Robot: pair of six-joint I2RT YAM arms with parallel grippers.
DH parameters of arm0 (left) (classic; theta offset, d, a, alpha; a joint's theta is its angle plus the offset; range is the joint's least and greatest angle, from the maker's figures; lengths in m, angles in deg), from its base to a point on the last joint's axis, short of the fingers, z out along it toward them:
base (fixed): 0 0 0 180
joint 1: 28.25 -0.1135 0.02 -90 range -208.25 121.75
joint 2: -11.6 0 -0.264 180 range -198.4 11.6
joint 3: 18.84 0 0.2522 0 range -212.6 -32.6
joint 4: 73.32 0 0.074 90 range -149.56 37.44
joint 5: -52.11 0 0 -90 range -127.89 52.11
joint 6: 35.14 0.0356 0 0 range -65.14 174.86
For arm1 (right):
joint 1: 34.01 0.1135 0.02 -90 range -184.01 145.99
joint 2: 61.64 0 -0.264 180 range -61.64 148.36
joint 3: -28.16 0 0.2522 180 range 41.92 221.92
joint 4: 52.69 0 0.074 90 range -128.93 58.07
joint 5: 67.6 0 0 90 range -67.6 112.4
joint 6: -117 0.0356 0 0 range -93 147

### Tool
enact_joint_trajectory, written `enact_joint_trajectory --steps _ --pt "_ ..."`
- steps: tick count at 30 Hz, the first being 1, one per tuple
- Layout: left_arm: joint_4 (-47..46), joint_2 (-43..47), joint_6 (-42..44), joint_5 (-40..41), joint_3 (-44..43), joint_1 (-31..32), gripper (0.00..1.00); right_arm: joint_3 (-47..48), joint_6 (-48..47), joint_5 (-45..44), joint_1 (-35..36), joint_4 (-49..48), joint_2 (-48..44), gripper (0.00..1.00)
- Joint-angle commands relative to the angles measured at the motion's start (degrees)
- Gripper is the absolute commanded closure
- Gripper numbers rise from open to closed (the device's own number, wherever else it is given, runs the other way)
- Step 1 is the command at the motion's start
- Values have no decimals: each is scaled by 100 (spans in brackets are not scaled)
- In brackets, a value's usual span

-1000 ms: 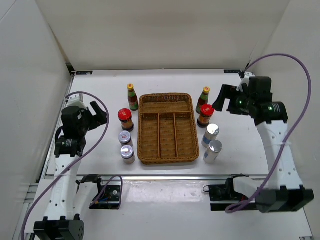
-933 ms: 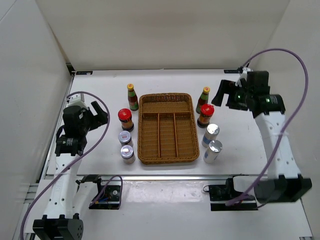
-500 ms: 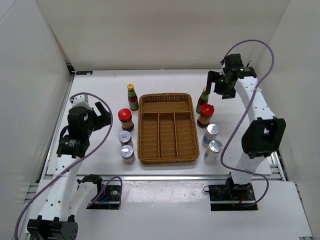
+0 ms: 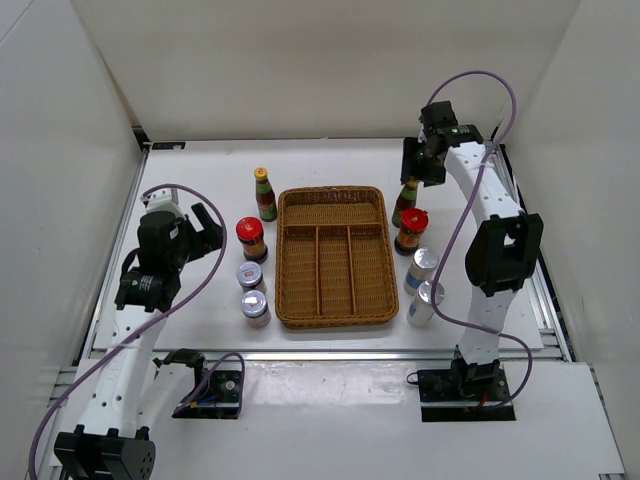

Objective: Organize the condiment bottles

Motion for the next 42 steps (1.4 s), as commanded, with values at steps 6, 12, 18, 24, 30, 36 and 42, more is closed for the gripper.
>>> enact_joint_trajectory --steps 6,12,18,24,30,36,42 --pt "10 -58 -50 21 37 24 1 281 -12 -142 -8 -3 296 60" --pt "10 -58 -50 -31 37 24 1 396 -12 -729 176 -3 33 82" --pt "10 -58 -50 -31 37 24 1 860 -248 -1442 667 -55 -406 95" --pt "10 -111 -50 -84 37 24 1 1520 -478 -1802 1222 -108 -460 99" --pt "10 -111 -50 -84 37 24 1 1845 -470 -1584 1608 -3 -407 100" --pt "10 -111 -50 -84 37 24 1 1785 -293 -1363 1820 -3 -170 100" --pt "10 -111 -50 -84 37 24 1 1399 -179 -1170 1882 -291 85 100"
